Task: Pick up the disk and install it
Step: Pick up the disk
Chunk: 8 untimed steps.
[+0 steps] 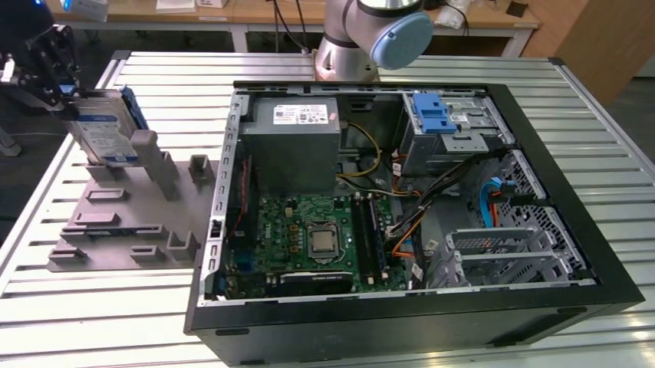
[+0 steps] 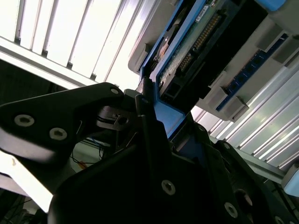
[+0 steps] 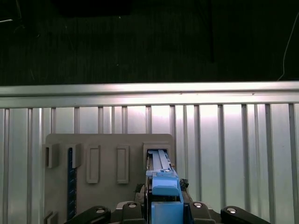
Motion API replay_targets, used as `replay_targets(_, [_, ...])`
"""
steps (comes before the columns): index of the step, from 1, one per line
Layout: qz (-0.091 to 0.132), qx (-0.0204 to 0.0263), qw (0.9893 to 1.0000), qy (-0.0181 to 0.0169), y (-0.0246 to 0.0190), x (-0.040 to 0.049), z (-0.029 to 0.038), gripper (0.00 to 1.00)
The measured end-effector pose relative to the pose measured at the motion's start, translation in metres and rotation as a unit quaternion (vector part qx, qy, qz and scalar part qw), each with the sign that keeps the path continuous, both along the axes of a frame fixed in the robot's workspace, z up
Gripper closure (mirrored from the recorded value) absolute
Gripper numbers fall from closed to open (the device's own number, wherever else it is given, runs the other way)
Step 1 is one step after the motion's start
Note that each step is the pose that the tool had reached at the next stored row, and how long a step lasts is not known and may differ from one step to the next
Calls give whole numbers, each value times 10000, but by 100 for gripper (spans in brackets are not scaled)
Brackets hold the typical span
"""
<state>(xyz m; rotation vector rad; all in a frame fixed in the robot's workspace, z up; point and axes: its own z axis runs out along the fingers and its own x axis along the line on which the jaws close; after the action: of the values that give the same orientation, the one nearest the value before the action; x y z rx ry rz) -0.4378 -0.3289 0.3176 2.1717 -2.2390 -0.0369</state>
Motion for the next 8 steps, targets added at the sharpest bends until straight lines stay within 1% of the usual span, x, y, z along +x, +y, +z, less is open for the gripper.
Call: replay_targets(8, [0, 0, 10000, 0, 0, 0, 19, 64])
